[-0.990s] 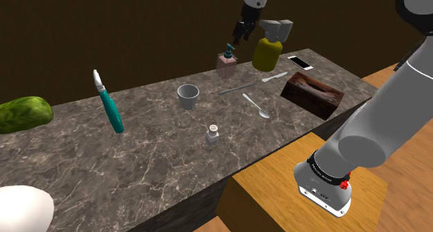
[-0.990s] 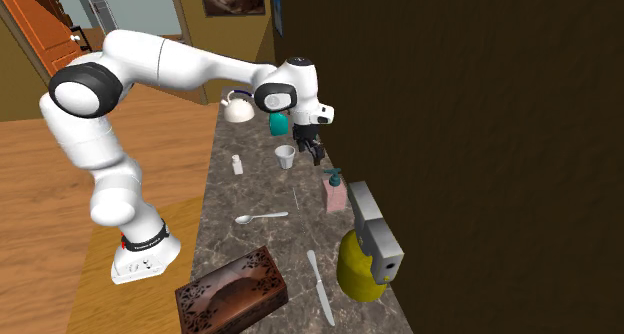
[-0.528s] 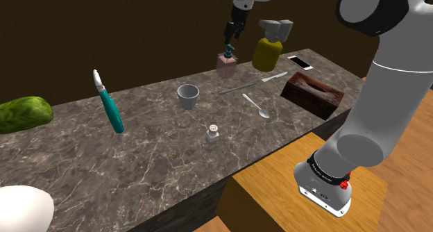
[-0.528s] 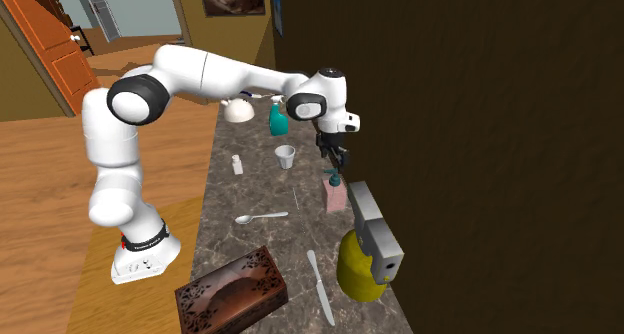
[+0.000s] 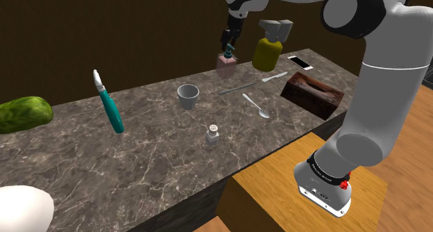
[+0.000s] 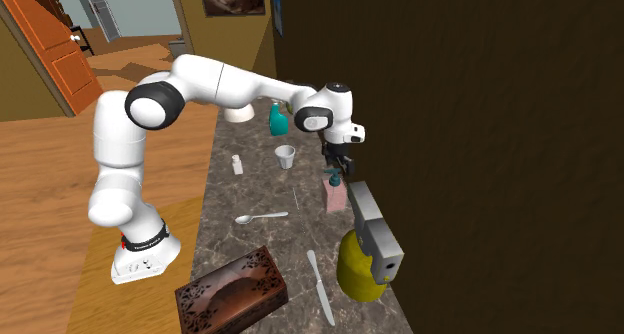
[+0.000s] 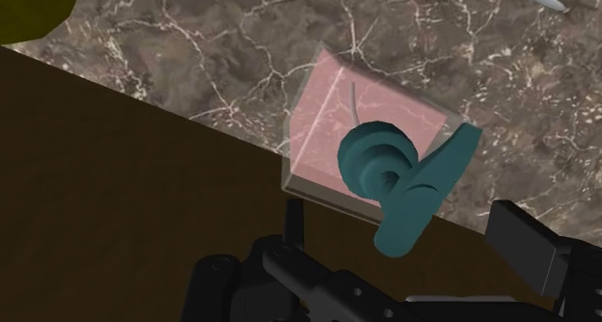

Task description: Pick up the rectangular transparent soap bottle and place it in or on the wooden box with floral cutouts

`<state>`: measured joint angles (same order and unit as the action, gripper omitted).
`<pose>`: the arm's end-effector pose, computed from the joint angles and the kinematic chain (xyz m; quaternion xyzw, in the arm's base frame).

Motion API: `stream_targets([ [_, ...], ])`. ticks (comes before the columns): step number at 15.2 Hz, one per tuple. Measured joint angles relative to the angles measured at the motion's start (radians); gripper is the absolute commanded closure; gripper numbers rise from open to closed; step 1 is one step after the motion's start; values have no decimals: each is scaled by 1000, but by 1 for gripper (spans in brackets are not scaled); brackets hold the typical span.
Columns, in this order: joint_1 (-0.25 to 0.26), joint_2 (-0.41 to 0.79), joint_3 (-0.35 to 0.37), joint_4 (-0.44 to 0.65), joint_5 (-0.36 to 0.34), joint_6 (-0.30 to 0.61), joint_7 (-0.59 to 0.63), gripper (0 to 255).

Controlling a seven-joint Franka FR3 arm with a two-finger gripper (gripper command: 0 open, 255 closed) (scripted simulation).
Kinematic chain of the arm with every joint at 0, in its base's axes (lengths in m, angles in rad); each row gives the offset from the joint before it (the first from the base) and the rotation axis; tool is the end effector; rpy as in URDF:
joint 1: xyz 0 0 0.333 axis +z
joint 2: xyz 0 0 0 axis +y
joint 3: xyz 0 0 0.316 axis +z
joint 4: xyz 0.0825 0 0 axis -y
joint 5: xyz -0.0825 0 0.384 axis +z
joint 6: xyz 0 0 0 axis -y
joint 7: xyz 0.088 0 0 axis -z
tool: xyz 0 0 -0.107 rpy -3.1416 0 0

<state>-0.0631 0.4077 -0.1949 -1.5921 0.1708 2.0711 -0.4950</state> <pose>0.6634 -0.1489 0.4097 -0.9944 -0.0896 -0.0514 0.0210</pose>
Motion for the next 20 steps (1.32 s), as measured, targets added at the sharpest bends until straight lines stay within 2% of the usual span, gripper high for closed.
stream_targets([
  [7,1,8,2,-10,2,18,-1,0],
  [8,1,8,2,-10,2,18,-1,255],
  [20,1,4,1,0,1,4,1,255],
])
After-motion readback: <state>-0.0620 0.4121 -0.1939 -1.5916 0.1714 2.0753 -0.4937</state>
